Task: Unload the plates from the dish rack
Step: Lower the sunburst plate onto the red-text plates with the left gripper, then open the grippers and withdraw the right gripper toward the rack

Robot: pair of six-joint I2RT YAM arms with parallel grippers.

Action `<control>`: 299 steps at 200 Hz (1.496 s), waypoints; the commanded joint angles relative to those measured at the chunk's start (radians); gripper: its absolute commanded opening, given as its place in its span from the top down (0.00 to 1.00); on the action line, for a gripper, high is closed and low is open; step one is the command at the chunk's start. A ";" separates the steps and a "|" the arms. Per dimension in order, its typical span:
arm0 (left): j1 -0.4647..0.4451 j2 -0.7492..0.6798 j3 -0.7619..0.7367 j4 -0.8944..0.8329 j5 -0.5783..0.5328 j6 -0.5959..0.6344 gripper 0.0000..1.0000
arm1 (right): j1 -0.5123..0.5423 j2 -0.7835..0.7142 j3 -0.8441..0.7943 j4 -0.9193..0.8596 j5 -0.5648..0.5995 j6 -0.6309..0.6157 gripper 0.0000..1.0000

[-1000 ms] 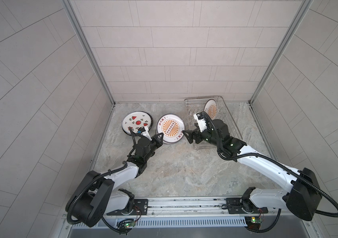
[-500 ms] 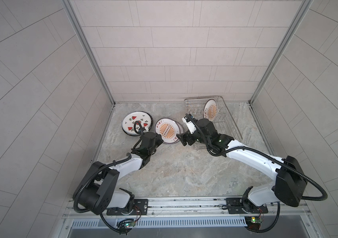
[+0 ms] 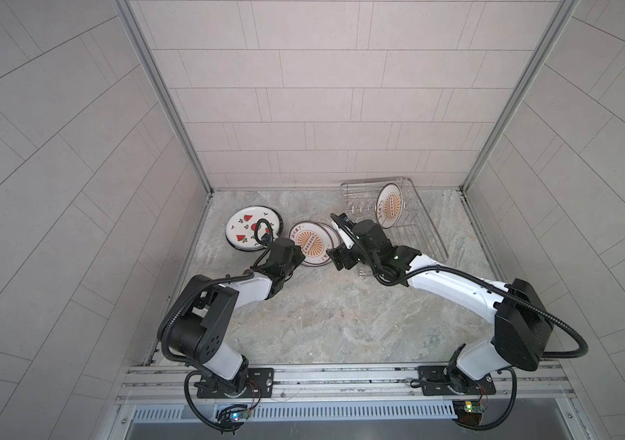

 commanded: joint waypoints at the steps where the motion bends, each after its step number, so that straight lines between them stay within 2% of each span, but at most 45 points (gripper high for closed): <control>1: 0.011 0.028 0.023 0.039 0.012 -0.018 1.00 | 0.007 0.013 0.029 -0.021 0.022 -0.023 0.10; 17: 0.015 0.047 0.027 0.036 0.024 -0.024 1.00 | 0.007 0.031 0.048 -0.042 0.015 -0.023 0.11; 64: 0.018 0.060 0.033 0.007 0.009 -0.008 0.89 | 0.008 0.062 0.075 -0.060 0.023 -0.013 0.12; 86: 0.018 0.058 0.030 0.005 -0.003 0.000 0.78 | 0.009 0.066 0.076 -0.055 0.024 -0.013 0.12; 133: 0.018 0.054 0.063 -0.084 -0.029 0.035 0.77 | 0.009 0.082 0.101 -0.078 0.026 -0.015 0.12; 151: 0.017 0.044 0.062 -0.094 -0.042 0.047 0.72 | 0.009 0.084 0.112 -0.090 0.027 -0.019 0.13; 228: 0.006 0.033 0.061 -0.119 -0.087 0.038 0.71 | 0.009 0.059 0.096 -0.093 0.036 -0.025 0.13; 251: 0.006 0.014 0.041 -0.120 -0.118 0.036 0.56 | 0.009 0.042 0.083 -0.094 0.057 -0.018 0.14; 299: 0.005 -0.010 0.022 -0.119 -0.122 0.042 0.55 | 0.009 0.005 0.059 -0.089 0.053 -0.009 0.14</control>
